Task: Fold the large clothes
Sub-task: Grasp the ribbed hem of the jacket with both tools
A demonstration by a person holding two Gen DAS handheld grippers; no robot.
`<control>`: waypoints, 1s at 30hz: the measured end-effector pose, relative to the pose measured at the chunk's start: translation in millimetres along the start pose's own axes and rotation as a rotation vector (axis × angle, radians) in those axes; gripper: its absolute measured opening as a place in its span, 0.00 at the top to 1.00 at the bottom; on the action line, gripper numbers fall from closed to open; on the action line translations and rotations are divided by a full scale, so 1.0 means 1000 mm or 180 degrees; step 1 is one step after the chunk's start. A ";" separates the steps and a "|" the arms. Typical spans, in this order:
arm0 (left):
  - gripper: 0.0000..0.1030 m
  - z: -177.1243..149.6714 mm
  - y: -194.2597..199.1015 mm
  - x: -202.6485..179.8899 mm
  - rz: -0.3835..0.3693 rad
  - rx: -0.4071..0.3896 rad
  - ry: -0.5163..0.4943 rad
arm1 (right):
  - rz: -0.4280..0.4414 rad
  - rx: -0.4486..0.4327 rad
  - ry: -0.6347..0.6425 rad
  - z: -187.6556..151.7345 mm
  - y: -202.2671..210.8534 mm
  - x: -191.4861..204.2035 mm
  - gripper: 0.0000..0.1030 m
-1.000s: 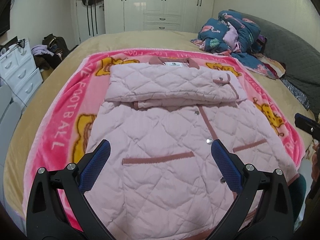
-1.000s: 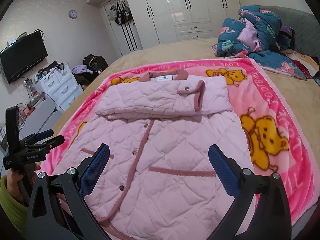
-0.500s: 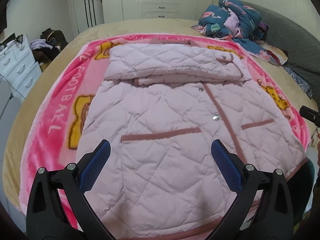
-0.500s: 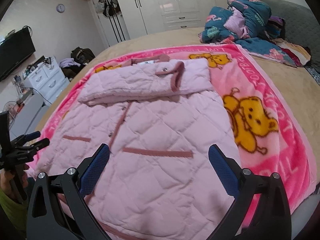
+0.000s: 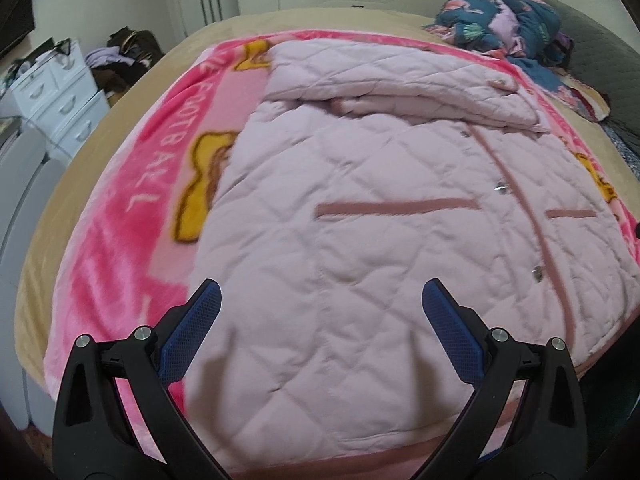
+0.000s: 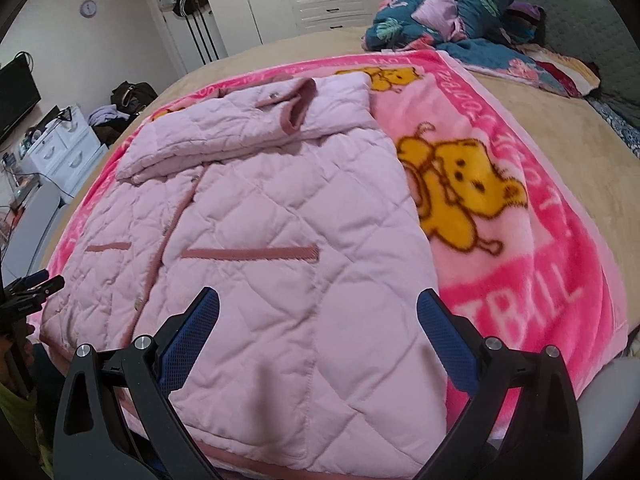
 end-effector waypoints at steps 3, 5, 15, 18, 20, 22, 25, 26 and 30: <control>0.08 -0.012 -0.004 0.015 0.0056 0.0076 0.0090 | -0.0031 0.0047 -0.0017 -0.004 -0.003 -0.007 0.04; 0.08 -0.021 -0.008 0.025 0.0099 0.0141 0.0151 | -0.0045 0.0077 -0.0028 -0.007 -0.004 -0.010 0.04; 0.08 -0.054 -0.017 0.038 -0.0026 0.0346 0.0328 | -0.0147 0.0192 -0.0103 -0.022 -0.006 -0.031 0.04; 0.08 -0.059 -0.019 0.034 -0.0110 0.0366 0.0362 | -0.0179 0.0226 -0.0118 -0.027 -0.006 -0.037 0.04; 0.08 -0.061 -0.020 0.033 -0.0135 0.0378 0.0389 | -0.0187 0.0261 -0.0142 -0.032 -0.006 -0.041 0.04; 0.08 -0.064 -0.020 0.031 -0.0176 0.0380 0.0432 | -0.0206 0.0296 -0.0157 -0.038 -0.005 -0.046 0.04; 0.08 -0.067 -0.021 0.029 -0.0221 0.0391 0.0460 | -0.0250 0.0351 -0.0167 -0.045 -0.005 -0.052 0.04; 0.08 -0.067 -0.022 0.027 -0.0244 0.0401 0.0467 | -0.0254 0.0369 -0.0178 -0.047 -0.004 -0.054 0.04; 0.08 -0.067 -0.024 0.018 -0.0324 0.0419 0.0423 | -0.0249 0.0427 -0.0196 -0.053 -0.002 -0.059 0.04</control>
Point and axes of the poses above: each gripper's, at about its wrist camera, not at the fingertips, and y roughly against the way its jaws point, x to its left, z to its top, the point moved 9 cm from there along -y, roughly the way its jaws point, and after that the axes turned 11 degrees about -y, right-handed, at the moved point
